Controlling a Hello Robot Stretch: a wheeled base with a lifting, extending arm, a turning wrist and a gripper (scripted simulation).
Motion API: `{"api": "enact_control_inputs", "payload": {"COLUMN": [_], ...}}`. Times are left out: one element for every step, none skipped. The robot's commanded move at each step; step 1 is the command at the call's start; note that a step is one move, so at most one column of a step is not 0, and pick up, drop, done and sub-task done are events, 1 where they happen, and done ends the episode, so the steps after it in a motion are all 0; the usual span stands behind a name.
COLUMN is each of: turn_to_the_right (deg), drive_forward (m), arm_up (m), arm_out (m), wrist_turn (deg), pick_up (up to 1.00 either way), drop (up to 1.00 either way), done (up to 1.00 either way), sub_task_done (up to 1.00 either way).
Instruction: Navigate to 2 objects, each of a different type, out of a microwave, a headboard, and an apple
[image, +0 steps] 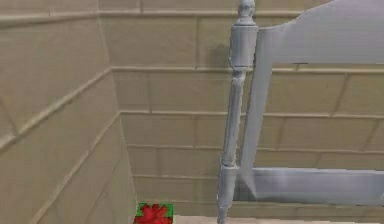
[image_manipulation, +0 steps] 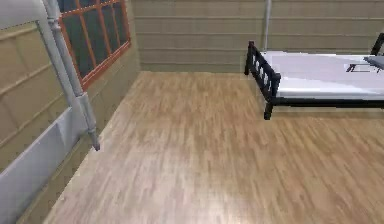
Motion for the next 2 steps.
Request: {"api": "enact_control_inputs", "payload": {"turn_to_the_right": [42.0,0.0], "drive_forward": [0.0,0.0], "arm_up": [0.0,0.0], "arm_out": [0.0,0.0], "wrist_turn": [0.0,0.0], "pick_up": [0.0,0.0], "drop": [0.0,0.0], "done": [0.0,0.0], "sub_task_done": [0.0,1.0]}}
